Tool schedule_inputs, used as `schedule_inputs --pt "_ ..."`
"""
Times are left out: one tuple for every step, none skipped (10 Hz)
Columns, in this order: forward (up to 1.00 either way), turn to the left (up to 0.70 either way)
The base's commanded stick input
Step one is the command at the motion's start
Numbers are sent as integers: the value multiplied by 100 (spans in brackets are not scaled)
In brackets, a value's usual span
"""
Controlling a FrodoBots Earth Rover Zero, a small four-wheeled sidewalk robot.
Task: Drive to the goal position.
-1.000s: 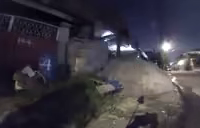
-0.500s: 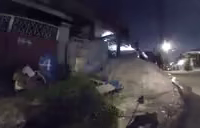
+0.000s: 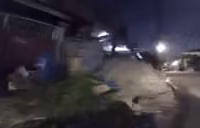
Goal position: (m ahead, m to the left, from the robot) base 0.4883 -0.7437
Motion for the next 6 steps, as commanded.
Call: schedule_inputs --pt "0 -85" --pt "0 -85" --pt "0 -85" --pt "0 -85" --pt "0 -85" --pt "0 -85"
